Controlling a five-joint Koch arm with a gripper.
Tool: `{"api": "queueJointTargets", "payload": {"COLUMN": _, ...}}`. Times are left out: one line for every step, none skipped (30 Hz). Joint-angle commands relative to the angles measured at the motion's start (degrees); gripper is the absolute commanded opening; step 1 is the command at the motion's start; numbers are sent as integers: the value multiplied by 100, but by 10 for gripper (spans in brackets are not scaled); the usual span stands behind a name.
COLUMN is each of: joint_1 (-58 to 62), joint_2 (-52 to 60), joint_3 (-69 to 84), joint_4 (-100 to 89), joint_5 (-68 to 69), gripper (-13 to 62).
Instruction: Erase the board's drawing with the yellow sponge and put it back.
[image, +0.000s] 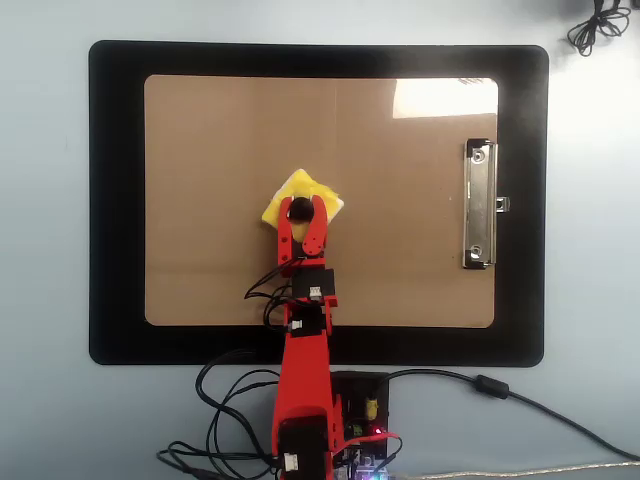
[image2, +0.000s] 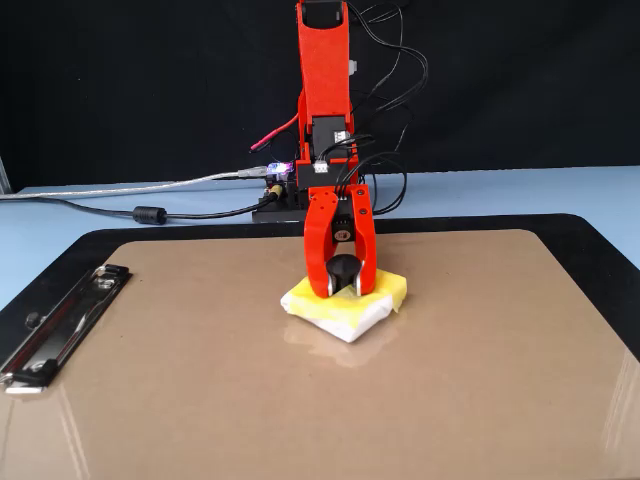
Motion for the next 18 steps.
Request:
{"api": "queueJointTargets", "payload": {"joint_1": -44, "joint_2": 325, "joint_3": 562, "joint_4": -237, "joint_5": -53, "gripper": -81}}
{"api": "queueJointTargets", "payload": {"joint_1": -53, "joint_2": 633, "joint_3": 914, "joint_4": -334, "joint_5": -53, "gripper": -81}}
{"api": "queueJointTargets", "payload": {"joint_1": -62, "joint_2": 1081, "joint_3": 1380, "joint_4": -387, "joint_5": -44, "gripper": -81}}
{"api": "queueJointTargets", "payload": {"joint_1": -62, "joint_2": 1441, "joint_3": 1731, "joint_4": -387, "joint_5": -35, "gripper": -81}}
{"api": "queueJointTargets", "payload": {"joint_1": -70, "joint_2": 1793, "joint_3": 2048, "joint_4": -369, "joint_5": -26, "gripper": -81}}
{"api": "queueJointTargets", "payload": {"joint_1": -79, "joint_2": 2136, "joint_3": 2338, "joint_4": -352, "joint_5": -26, "gripper": -81}}
{"api": "queueJointTargets", "payload": {"joint_1": -79, "joint_2": 2408, "joint_3": 2549, "joint_4": -334, "joint_5": -26, "gripper": -81}}
{"api": "queueJointTargets", "payload": {"joint_1": -79, "joint_2": 2663, "joint_3": 2716, "joint_4": -325, "joint_5": -26, "gripper": -81}}
{"api": "queueJointTargets", "payload": {"joint_1": -70, "joint_2": 2733, "joint_3": 2760, "joint_4": -325, "joint_5": -26, "gripper": -81}}
{"api": "queueJointTargets", "payload": {"joint_1": -70, "joint_2": 2681, "joint_3": 2733, "joint_4": -299, "joint_5": -18, "gripper": -81}}
{"api": "queueJointTargets", "payload": {"joint_1": -70, "joint_2": 2514, "joint_3": 2575, "joint_4": -255, "joint_5": -18, "gripper": -81}}
{"api": "queueJointTargets", "payload": {"joint_1": -53, "joint_2": 2232, "joint_3": 2259, "joint_4": -185, "joint_5": -18, "gripper": -81}}
{"api": "queueJointTargets", "payload": {"joint_1": -9, "joint_2": 1784, "joint_3": 1819, "joint_4": -123, "joint_5": 0, "gripper": -81}}
{"api": "queueJointTargets", "payload": {"joint_1": 53, "joint_2": 1433, "joint_3": 1512, "joint_4": -123, "joint_5": 0, "gripper": -81}}
{"api": "queueJointTargets", "payload": {"joint_1": 176, "joint_2": 1072, "joint_3": 1195, "joint_4": -158, "joint_5": -9, "gripper": -81}}
{"api": "queueJointTargets", "payload": {"joint_1": 352, "joint_2": 756, "joint_3": 870, "joint_4": -176, "joint_5": 0, "gripper": -81}}
{"api": "queueJointTargets", "payload": {"joint_1": 527, "joint_2": 501, "joint_3": 580, "joint_4": -158, "joint_5": 0, "gripper": -81}}
{"api": "queueJointTargets", "payload": {"joint_1": 712, "joint_2": 334, "joint_3": 352, "joint_4": -149, "joint_5": 9, "gripper": -81}}
